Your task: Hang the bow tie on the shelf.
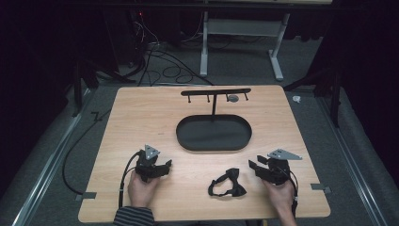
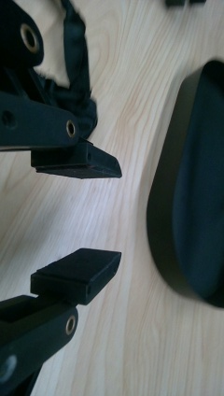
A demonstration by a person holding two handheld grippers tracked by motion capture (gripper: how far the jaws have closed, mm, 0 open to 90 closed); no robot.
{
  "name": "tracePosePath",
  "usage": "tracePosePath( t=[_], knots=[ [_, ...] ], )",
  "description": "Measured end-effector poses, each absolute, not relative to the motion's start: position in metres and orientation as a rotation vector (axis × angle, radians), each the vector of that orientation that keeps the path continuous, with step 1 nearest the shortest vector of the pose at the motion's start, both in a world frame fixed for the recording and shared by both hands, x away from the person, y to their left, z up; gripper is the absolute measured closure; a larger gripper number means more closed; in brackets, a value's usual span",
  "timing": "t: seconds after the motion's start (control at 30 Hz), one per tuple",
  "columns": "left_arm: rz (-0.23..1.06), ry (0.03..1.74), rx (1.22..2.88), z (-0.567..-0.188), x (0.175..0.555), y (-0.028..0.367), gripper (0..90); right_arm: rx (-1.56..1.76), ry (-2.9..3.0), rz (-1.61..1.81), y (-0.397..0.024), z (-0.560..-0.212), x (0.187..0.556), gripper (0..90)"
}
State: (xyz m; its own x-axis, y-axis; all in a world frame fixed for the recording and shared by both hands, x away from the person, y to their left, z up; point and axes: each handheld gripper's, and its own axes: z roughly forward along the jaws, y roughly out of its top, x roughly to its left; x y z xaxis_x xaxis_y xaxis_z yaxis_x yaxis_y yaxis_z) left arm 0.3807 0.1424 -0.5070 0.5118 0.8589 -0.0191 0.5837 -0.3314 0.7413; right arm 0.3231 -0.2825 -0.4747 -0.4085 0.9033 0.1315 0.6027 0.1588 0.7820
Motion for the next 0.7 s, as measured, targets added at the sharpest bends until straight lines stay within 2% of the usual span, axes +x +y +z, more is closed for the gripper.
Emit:
tracePosePath(
  t=[0.5, 0.7],
  knots=[
    [0.499, 1.174, 2.048, -0.507, 0.381, 0.142, 27.7, 1.248, 2.230, 1.210, -0.235, -0.455, 0.308, 51.6],
    [0.499, 1.174, 2.048, -0.507, 0.381, 0.142, 27.7, 1.210, 2.308, 1.189, -0.221, -0.460, 0.308, 51.1]
  ],
)
